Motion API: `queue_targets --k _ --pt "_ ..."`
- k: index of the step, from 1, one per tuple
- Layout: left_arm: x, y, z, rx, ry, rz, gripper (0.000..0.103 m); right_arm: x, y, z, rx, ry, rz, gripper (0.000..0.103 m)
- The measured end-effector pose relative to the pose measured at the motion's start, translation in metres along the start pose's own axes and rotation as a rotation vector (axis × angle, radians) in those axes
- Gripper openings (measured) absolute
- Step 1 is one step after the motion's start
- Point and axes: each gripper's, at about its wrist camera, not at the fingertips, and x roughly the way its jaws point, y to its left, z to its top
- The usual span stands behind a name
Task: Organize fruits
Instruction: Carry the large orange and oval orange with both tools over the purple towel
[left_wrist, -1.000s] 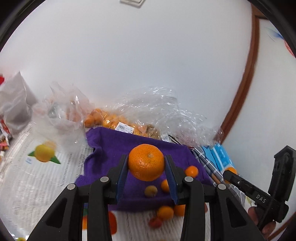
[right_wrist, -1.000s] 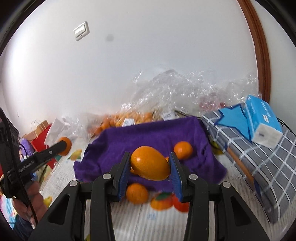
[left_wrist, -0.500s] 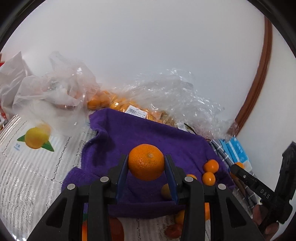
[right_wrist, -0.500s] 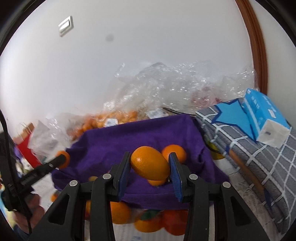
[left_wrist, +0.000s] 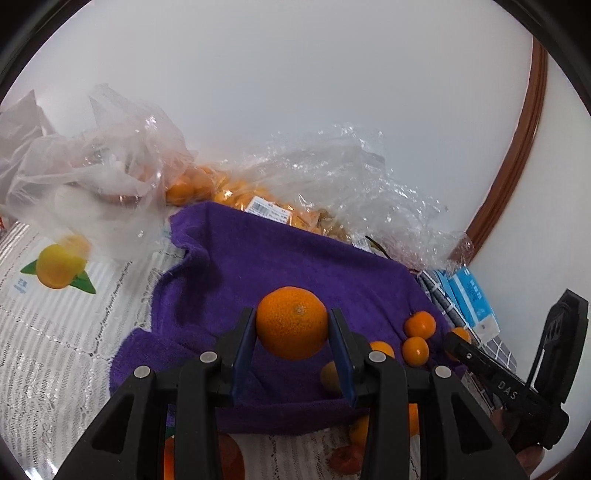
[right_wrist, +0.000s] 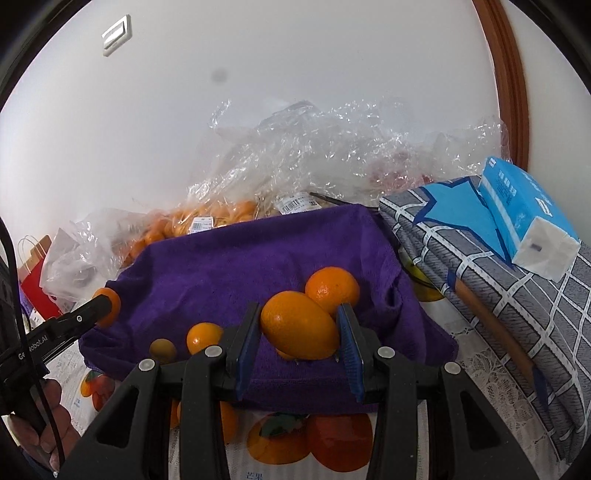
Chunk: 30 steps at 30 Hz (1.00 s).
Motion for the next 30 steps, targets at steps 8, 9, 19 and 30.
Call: queue_targets --k 8,9,19,30 --pt "0.003 -0.002 -0.001 0.006 0.02 0.001 0.037 0.004 -0.004 0.0 0.029 0.011 -0.021 0.041" --pt "0.004 -0.002 -0.001 0.003 0.025 0.002 0.037 0.005 -0.005 0.0 0.036 0.015 -0.024 0.041" --pt "0.009 -0.004 -0.003 0.011 0.062 0.02 0.037 0.015 -0.006 -0.003 0.041 0.062 -0.057 0.041" --pt "0.013 -0.005 -0.003 0.016 0.075 0.032 0.037 0.017 -0.006 -0.004 0.042 0.079 -0.049 0.041"
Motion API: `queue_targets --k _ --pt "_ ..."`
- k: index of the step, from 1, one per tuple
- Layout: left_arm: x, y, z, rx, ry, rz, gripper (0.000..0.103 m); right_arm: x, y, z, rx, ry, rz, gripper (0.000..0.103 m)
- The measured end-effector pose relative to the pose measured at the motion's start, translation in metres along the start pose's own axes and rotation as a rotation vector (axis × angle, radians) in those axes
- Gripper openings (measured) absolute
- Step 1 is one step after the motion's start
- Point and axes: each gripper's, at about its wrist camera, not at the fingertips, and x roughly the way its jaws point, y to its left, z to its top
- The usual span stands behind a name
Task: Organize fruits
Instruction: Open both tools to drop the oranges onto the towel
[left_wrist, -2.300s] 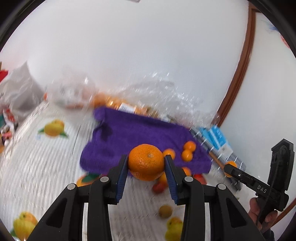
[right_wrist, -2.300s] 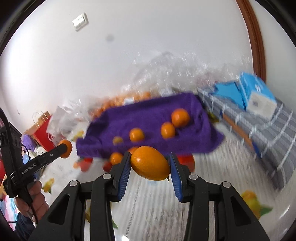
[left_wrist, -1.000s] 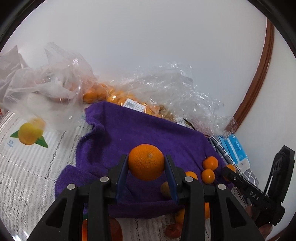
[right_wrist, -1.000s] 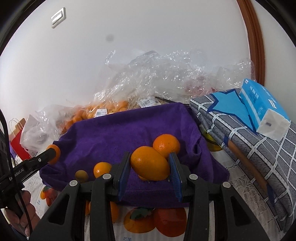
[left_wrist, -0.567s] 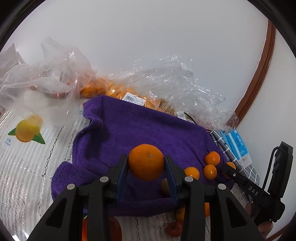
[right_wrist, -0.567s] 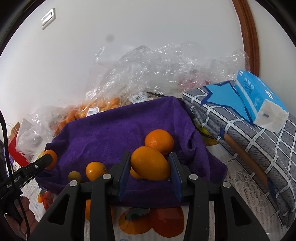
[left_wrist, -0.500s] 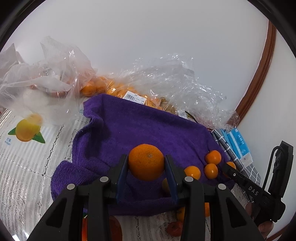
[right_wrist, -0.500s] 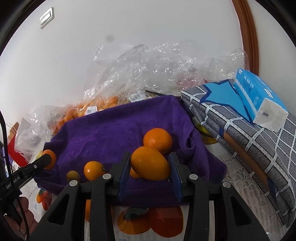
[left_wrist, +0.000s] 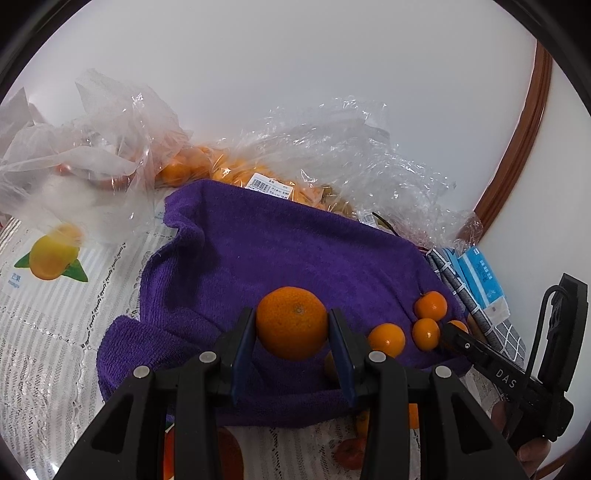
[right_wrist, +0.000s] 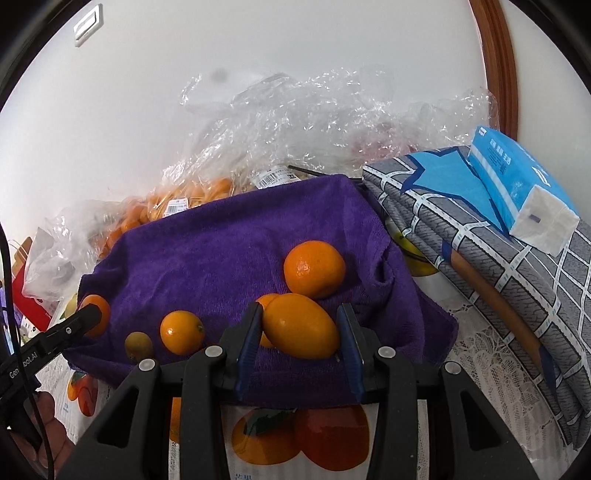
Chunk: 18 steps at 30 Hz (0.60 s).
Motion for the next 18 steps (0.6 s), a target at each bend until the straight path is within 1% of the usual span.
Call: queue_targets --k 10,12,13,14,15,16,18 --pt "0.001 0.0 0.001 0.009 0.003 0.008 0.038 -0.003 0.004 0.0 -0.019 -0.007 0.009 0.041" --pt "0.0 0.0 0.001 0.011 0.0 0.005 0.039 -0.004 0.006 0.0 -0.024 -0.012 0.009 0.042" --pt "-0.001 0.0 0.001 0.011 -0.005 -0.004 0.041 -0.005 0.006 0.0 -0.026 -0.014 0.008 0.044" --pt "-0.003 0.001 0.002 0.009 -0.014 -0.015 0.045 -0.007 0.007 0.0 -0.029 -0.02 0.009 0.045" --pt "-0.005 0.0 0.002 0.008 -0.023 -0.022 0.048 -0.008 0.008 -0.001 -0.033 -0.027 0.009 0.05" --pt "-0.007 0.001 0.002 0.009 -0.036 -0.027 0.049 -0.009 0.009 -0.001 -0.037 -0.03 0.007 0.056" --pt "-0.009 0.001 0.003 0.011 -0.045 -0.027 0.051 -0.012 0.014 -0.002 -0.055 -0.032 0.013 0.059"
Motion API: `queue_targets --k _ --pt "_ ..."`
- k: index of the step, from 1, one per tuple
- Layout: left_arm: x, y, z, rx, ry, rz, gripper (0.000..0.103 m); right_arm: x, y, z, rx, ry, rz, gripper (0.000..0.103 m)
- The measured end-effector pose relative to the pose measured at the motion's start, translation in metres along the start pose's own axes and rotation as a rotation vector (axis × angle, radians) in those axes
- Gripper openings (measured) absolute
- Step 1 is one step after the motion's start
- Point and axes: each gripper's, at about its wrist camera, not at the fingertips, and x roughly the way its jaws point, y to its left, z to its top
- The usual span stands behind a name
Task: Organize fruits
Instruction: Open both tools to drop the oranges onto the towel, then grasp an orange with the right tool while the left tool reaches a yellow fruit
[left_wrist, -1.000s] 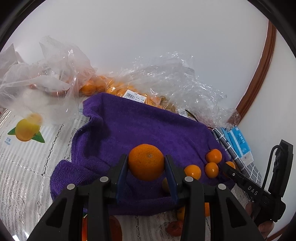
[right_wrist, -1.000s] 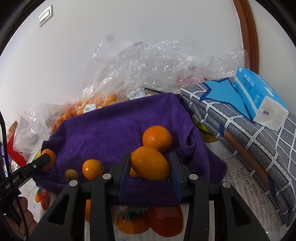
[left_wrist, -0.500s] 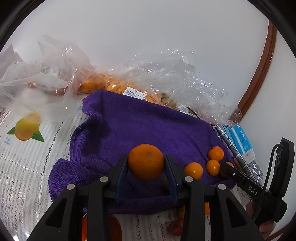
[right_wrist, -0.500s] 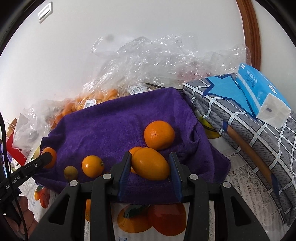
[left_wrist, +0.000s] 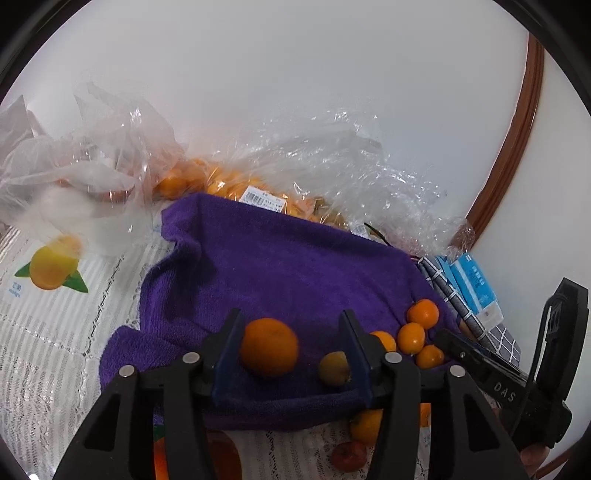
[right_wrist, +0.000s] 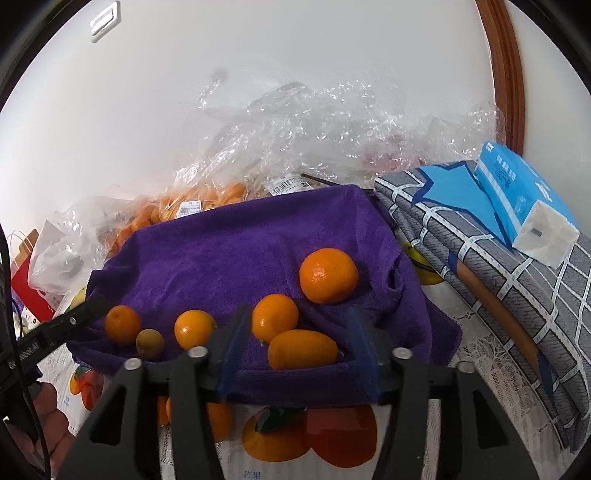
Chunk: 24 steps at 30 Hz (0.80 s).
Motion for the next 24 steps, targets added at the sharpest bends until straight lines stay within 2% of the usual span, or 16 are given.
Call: queue_targets --k 5,8,13,16,20,24 --pt "-0.003 0.004 0.003 -0.017 -0.016 0.002 0.051 -0.012 0.009 -0.001 -0.034 -0.035 -0.017 0.059" --pt "-0.004 0.006 0.004 -0.032 -0.017 0.002 0.051 -0.024 0.012 -0.003 -0.028 -0.027 -0.017 0.059" --pt "-0.009 0.007 0.004 -0.037 -0.027 -0.004 0.051 -0.033 0.024 -0.02 -0.044 0.055 0.111 0.059" --pt "-0.014 0.008 0.001 -0.033 -0.019 -0.001 0.051 -0.034 0.035 -0.031 -0.076 0.08 0.149 0.059" --pt "-0.035 0.01 -0.007 -0.011 -0.015 0.021 0.052 -0.024 0.047 -0.039 -0.112 0.126 0.149 0.059" --pt "-0.058 0.016 -0.028 0.046 -0.005 0.071 0.055 -0.015 0.055 -0.043 -0.155 0.151 0.106 0.058"
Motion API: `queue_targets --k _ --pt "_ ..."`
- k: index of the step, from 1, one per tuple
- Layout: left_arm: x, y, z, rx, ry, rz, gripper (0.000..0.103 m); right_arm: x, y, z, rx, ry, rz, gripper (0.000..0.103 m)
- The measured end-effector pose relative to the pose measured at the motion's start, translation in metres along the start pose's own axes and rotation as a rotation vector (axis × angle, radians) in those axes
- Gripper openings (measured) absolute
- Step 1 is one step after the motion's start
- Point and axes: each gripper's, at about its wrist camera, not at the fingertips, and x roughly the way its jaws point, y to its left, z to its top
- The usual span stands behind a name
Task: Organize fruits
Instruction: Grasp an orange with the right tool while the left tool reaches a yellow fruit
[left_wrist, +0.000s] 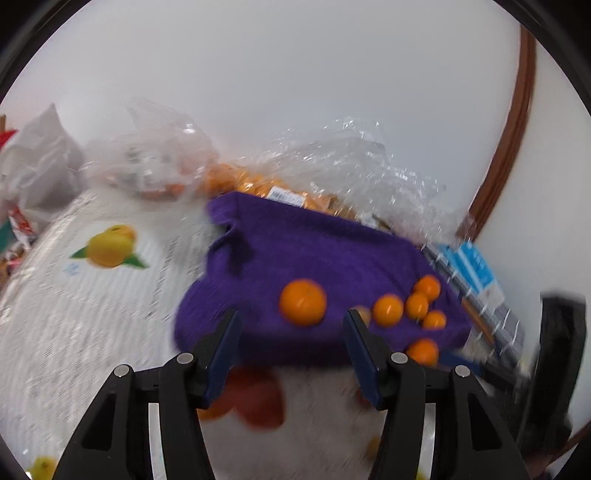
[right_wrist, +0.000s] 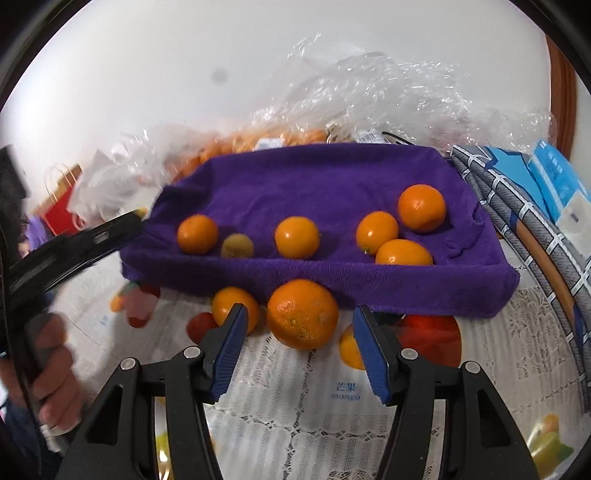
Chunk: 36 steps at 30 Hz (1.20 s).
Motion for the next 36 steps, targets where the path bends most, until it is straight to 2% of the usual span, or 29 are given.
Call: queue_targets --k 2,4,9,16,20,25,31,36 --pt "-0.009 0.006 -0.01 -0.011 0.011 0.009 0.055 0.003 0.002 0.0 -0.004 0.006 0.002 0.053" --pt "-0.013 0.011 -0.014 -0.045 0.016 -0.01 0.055 0.005 0.002 0.0 -0.005 0.007 -0.015 0.042" --pt "-0.008 0.007 -0.017 -0.028 0.041 -0.009 0.055 -0.006 -0.005 -0.004 0.029 -0.023 -0.001 0.042" --pt "-0.001 0.004 -0.018 -0.019 0.082 -0.025 0.055 -0.05 -0.028 -0.032 0.053 -0.037 -0.089 0.042" --pt "0.0 -0.006 -0.019 0.024 0.085 -0.029 0.055 -0.066 -0.047 -0.047 0.126 -0.005 -0.044 0.042" --pt "0.0 -0.006 -0.021 0.026 0.098 -0.035 0.055 -0.052 -0.052 -0.058 0.163 0.023 -0.059 0.043" --pt "0.002 -0.007 -0.021 0.028 0.11 -0.044 0.055 -0.04 -0.047 -0.048 0.134 0.03 -0.082 0.047" --pt "0.002 -0.007 -0.021 0.025 0.116 -0.059 0.055 -0.034 -0.043 -0.046 0.119 0.038 -0.115 0.043"
